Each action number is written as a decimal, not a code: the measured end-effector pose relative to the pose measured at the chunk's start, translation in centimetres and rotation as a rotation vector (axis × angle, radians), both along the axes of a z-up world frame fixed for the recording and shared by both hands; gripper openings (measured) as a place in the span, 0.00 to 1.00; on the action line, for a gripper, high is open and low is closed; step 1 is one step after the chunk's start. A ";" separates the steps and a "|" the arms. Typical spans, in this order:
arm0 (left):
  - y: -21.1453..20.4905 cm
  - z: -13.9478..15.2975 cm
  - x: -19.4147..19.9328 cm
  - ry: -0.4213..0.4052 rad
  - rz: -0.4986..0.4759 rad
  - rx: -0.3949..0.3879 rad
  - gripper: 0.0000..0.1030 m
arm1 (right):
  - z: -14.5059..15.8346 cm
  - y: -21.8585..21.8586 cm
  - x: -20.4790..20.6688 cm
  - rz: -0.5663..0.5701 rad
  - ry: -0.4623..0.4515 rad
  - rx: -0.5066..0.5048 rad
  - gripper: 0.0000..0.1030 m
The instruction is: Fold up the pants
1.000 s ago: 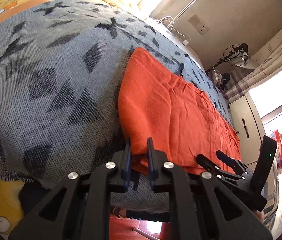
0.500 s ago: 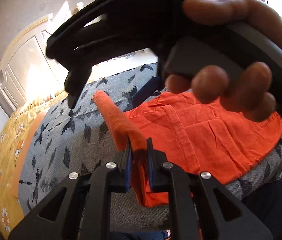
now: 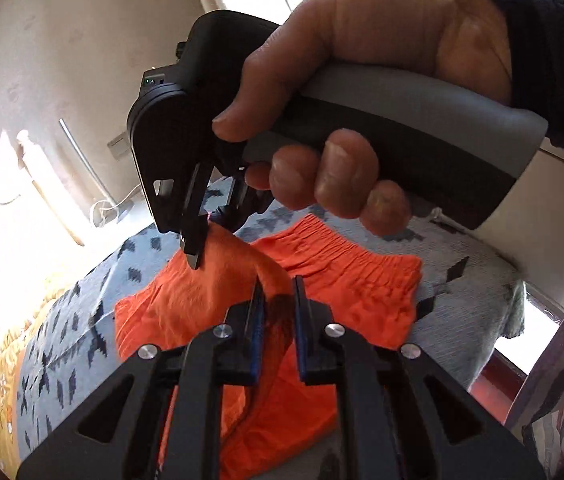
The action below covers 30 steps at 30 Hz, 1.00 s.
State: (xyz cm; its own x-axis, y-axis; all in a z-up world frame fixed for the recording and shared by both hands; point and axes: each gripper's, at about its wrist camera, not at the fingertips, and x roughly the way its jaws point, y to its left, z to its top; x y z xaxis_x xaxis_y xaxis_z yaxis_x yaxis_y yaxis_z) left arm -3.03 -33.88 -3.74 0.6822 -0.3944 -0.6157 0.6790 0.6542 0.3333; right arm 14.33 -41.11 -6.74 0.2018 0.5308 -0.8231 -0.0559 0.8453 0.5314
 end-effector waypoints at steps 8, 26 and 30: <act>-6.5 -3.9 -2.3 0.037 -0.044 0.063 0.12 | -3.9 -5.7 -1.6 -0.086 0.043 -0.068 0.09; 15.4 0.8 0.4 0.368 0.238 -0.251 0.91 | 0.7 1.9 -18.3 -0.540 -0.321 -0.670 0.83; 16.8 1.2 0.9 0.372 0.243 -0.245 0.98 | -0.3 4.1 -20.7 -0.590 -0.292 -0.662 0.83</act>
State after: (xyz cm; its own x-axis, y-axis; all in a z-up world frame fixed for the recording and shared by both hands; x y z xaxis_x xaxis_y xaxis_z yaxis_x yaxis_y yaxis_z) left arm -2.11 -17.09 -2.56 0.5241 -0.4151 -0.7437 0.5412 0.8366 -0.0855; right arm -6.33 -37.01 -7.05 0.5358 -0.2829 -0.7955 0.4236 0.9051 -0.0366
